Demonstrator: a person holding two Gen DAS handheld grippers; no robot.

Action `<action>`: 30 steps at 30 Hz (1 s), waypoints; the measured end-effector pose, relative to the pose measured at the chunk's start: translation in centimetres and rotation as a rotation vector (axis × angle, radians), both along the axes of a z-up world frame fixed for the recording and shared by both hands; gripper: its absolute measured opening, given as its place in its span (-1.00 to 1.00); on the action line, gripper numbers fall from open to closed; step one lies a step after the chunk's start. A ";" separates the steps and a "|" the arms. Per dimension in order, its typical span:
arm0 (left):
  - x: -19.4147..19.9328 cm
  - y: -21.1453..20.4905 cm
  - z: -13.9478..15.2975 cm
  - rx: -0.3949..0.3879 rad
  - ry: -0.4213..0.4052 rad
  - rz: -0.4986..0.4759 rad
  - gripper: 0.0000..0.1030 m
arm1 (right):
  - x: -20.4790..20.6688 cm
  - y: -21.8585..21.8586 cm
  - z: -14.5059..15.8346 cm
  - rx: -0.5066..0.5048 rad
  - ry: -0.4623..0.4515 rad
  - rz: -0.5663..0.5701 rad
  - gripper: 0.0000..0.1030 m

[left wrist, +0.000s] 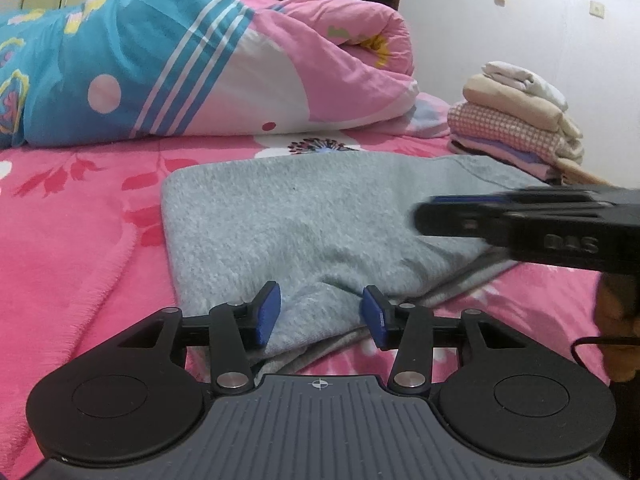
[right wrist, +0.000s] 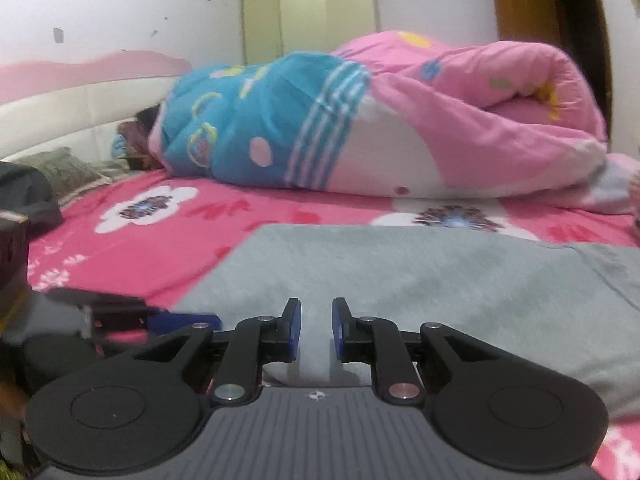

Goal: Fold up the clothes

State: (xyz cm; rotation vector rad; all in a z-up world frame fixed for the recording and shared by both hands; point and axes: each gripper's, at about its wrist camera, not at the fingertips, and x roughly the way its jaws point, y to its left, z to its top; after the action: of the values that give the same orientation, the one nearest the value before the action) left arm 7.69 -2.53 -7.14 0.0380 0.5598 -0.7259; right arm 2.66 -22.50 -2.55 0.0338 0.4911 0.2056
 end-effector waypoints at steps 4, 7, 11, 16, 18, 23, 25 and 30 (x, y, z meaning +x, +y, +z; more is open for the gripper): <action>-0.3 0.3 0.0 0.011 -0.014 -0.014 -0.10 | 1.8 0.5 -2.7 0.026 0.098 0.020 -0.66; -0.7 0.6 0.1 0.024 -0.028 -0.022 -0.10 | 1.8 -0.1 -1.8 0.067 0.138 0.015 -0.67; -1.2 0.8 0.1 0.055 -0.053 -0.031 -0.10 | 3.0 -0.1 0.1 0.102 0.146 0.038 -0.68; -1.7 1.0 -0.1 0.078 -0.080 -0.050 -0.09 | 5.9 0.5 -0.6 0.184 0.203 0.104 -0.68; -1.7 1.2 -0.1 0.075 -0.075 -0.057 -0.09 | 6.6 0.6 -2.1 0.213 0.275 0.127 -0.69; -1.2 2.3 0.5 0.026 -0.041 -0.064 -0.09 | 4.2 0.4 -2.0 0.190 0.241 0.169 -0.69; -0.8 3.3 0.9 -0.023 -0.025 -0.049 -0.08 | 3.8 0.4 -2.1 0.184 0.226 0.172 -0.69; 0.4 4.2 1.1 -0.077 -0.005 0.015 -0.08 | 3.2 0.0 -2.6 0.207 0.185 0.160 -0.69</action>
State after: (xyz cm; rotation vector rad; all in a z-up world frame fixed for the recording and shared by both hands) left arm 8.10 1.70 -6.03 -0.0357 0.5269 -0.7317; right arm 5.90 -22.46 -5.16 0.2182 0.6563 0.4122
